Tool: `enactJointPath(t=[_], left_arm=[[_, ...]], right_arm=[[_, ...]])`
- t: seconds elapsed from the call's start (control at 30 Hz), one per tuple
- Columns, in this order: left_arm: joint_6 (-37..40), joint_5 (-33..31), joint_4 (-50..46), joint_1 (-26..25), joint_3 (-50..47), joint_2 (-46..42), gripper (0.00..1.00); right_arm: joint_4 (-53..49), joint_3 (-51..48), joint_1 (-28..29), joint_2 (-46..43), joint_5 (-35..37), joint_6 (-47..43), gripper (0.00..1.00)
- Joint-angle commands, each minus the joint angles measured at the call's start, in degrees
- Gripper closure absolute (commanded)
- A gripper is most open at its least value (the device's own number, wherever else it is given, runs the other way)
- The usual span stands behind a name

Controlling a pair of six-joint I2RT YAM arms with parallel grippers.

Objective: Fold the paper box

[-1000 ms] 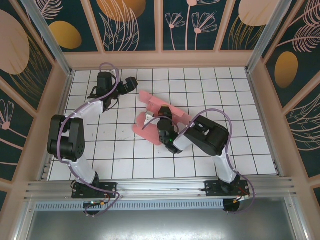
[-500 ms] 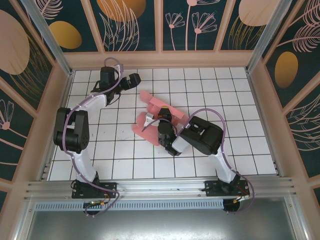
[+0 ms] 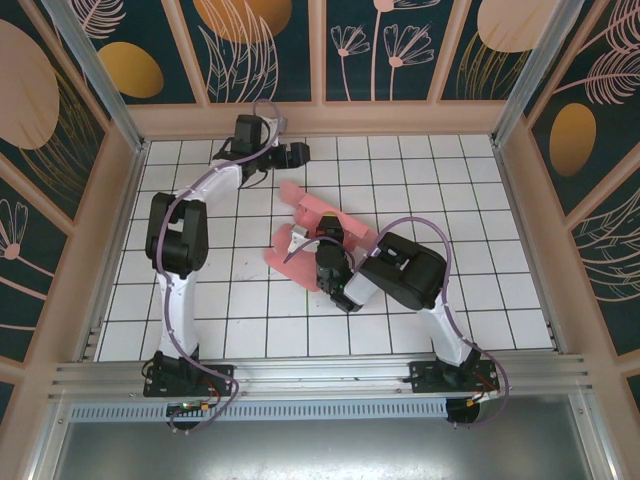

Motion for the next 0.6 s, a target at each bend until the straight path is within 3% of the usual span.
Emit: enactJointPath(t=[0.0, 0.1, 0.27, 0.57], left_arm=[[0.93, 9.02, -5.89, -0.16, 1.27, 2.62, 0.26], [1.6, 10.61, -6.75, -0.37, -0.43, 2.01, 0.35], [2.97, 13.54, -10.29, -0.42, -1.68, 0.9, 0.41], [1.55, 14.76, -6.82, -0.43, -12.33, -6.12, 0.41]], right_arm=[[1.46, 0.47, 0.55, -0.47, 1.05, 2.02, 1.0], [1.87, -0.19, 0.45, -0.67, 0.21, 1.51, 1.0], [7.9, -1.23, -0.88, 1.49, -3.68, -2.71, 1.0], [8.46, 0.55, -3.39, 1.89, -5.51, -3.71, 1.0]])
